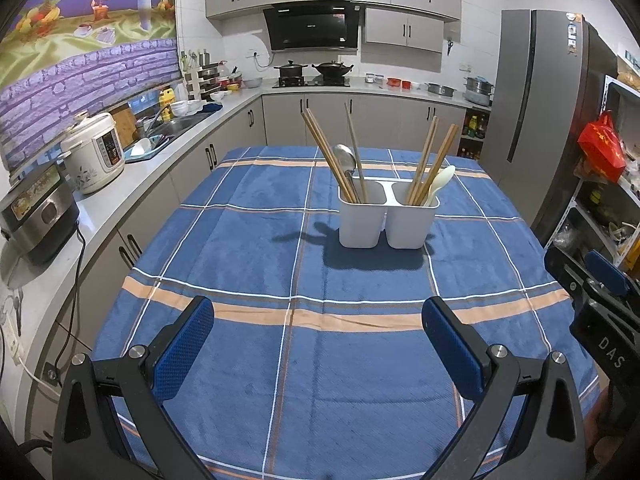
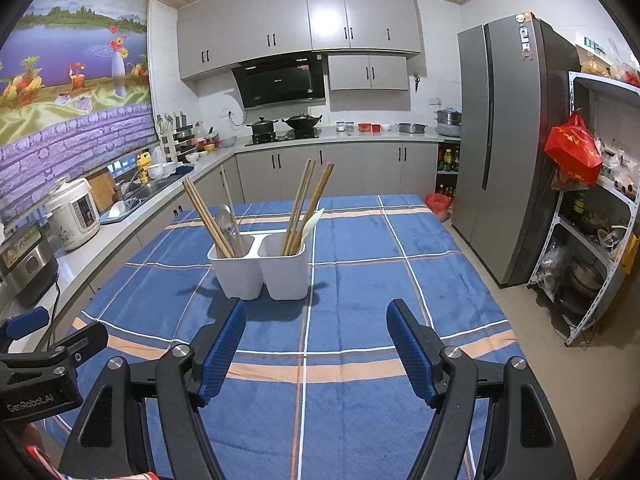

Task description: Organize utensils

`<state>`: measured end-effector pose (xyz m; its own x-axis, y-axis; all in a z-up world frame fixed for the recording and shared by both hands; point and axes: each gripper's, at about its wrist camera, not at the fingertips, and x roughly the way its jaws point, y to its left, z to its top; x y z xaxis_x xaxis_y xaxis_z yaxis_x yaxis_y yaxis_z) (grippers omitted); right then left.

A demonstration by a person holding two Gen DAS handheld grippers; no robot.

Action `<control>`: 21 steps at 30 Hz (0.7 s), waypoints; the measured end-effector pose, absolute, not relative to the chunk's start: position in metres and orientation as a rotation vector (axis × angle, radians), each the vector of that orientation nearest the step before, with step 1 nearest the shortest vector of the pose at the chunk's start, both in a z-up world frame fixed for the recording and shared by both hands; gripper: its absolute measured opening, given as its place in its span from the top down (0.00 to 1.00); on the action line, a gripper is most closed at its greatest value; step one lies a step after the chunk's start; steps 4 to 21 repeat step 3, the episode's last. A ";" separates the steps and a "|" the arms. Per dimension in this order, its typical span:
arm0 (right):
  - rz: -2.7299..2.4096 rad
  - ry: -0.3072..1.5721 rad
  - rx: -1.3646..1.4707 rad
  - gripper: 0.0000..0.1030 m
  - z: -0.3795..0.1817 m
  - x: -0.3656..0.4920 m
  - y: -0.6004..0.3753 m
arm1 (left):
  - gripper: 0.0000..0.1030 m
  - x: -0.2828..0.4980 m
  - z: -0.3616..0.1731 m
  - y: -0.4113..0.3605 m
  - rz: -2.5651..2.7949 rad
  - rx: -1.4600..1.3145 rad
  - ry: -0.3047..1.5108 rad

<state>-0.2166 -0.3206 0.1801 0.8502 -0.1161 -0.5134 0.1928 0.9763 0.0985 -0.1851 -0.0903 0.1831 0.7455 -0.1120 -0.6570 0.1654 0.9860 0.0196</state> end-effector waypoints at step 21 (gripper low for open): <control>-0.161 0.533 0.154 0.25 0.179 -0.215 -0.323 | 0.00 -0.185 0.182 -0.092 -0.155 0.077 0.725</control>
